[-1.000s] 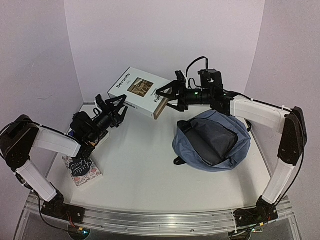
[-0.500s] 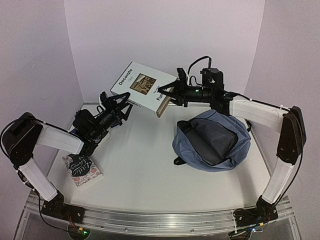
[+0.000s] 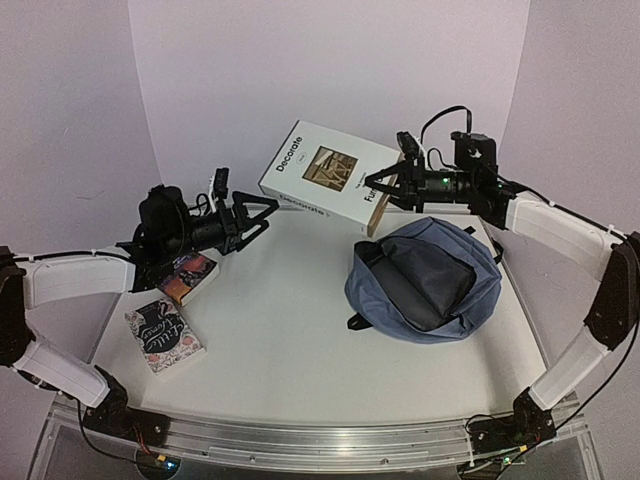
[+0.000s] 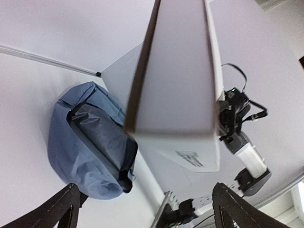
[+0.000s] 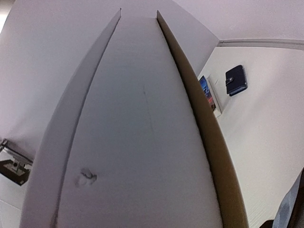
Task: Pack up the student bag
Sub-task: Pick up the book from the center of the board.
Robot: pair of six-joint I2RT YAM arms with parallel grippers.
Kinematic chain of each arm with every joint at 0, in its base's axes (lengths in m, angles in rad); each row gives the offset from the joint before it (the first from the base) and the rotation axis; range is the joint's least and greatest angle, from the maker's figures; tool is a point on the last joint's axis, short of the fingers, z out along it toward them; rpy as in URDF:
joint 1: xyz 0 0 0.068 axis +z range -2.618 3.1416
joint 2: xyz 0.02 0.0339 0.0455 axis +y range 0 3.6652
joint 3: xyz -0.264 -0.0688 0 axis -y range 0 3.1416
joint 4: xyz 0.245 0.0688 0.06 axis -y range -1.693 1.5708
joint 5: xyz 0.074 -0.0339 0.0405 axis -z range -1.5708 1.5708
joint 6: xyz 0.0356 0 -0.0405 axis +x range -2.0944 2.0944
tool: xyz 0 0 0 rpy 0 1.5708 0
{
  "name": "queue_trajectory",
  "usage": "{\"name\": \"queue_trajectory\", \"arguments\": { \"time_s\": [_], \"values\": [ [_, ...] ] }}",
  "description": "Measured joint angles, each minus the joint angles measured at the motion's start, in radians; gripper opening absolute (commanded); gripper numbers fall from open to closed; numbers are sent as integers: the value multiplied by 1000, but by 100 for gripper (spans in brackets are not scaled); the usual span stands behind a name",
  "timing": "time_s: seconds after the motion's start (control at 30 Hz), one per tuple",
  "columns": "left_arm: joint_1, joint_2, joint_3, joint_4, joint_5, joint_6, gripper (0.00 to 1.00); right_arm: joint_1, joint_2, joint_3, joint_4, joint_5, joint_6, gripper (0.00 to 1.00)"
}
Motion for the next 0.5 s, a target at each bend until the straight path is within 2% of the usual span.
{"name": "queue_trajectory", "arguments": {
  "time_s": [0.13,0.27,0.37,0.5],
  "values": [
    [6,-2,129,-279,121,200,100,6,-73,-48,-73,-56,-71,15],
    [6,-3,168,-463,244,332,100,3,-97,-94,-148,-100,-147,15],
    [6,-3,168,-551,333,381,100,5,-99,-117,-226,-126,-213,15],
    [7,-7,168,-560,425,389,98,8,-99,-133,-324,-164,-278,15]
  ]
}}
